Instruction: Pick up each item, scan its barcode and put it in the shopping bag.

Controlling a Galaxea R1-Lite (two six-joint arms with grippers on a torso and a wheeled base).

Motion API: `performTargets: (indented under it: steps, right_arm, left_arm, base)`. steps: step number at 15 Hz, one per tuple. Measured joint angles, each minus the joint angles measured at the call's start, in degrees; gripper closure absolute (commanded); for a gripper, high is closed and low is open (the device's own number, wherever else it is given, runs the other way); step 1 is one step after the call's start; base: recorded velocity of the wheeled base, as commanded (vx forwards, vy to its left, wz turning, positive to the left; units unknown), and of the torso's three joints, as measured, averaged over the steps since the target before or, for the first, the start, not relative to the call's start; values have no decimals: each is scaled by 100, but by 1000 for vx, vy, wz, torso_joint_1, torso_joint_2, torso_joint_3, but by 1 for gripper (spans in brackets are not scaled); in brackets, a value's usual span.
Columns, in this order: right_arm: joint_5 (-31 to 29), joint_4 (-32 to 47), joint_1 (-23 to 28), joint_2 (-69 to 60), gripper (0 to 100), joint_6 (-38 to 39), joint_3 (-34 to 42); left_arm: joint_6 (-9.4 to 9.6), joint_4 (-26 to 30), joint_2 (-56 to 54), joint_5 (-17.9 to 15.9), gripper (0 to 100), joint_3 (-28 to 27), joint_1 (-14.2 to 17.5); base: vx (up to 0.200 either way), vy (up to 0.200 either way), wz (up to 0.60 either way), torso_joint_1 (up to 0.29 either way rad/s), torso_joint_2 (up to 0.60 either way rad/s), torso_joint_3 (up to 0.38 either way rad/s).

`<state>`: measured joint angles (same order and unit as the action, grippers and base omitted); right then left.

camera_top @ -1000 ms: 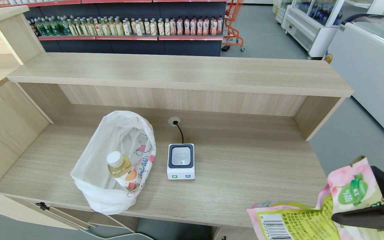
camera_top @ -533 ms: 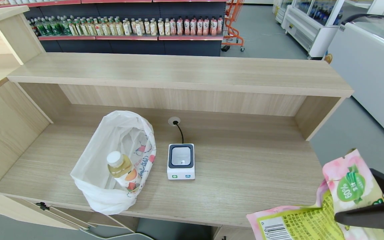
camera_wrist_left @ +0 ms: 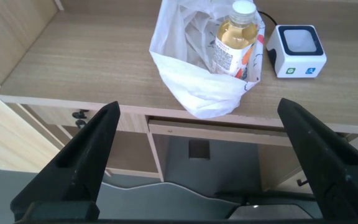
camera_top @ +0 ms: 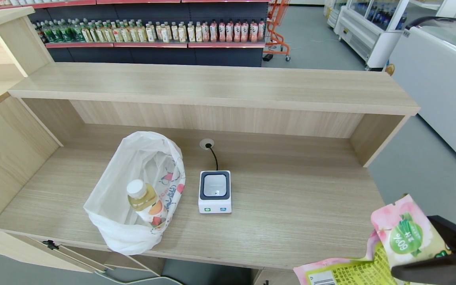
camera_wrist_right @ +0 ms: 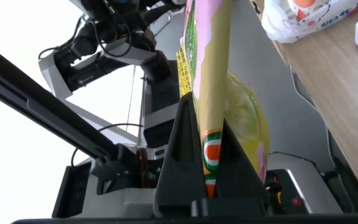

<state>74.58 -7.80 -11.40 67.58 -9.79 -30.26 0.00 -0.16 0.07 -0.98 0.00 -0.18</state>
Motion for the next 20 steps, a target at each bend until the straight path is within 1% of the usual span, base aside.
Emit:
performTargets:
  steps: [2,5,20]
  right_arm:
    - [13,211,-80,-30,100,-9,7]
    - [13,245,-200,7,100,-127,28]
    - [-13,349,-188,52,100,-140,99]
  left_arm:
    - [0,0,0,0,0,0,0]
    - [0,0,0,0,0,0,0]
    - [0,0,0,2,0,0,0]
  base:
    - [0,0,0,0,0,0]
    - [0,0,0,0,0,0]
    - [0,0,0,0,0,0]
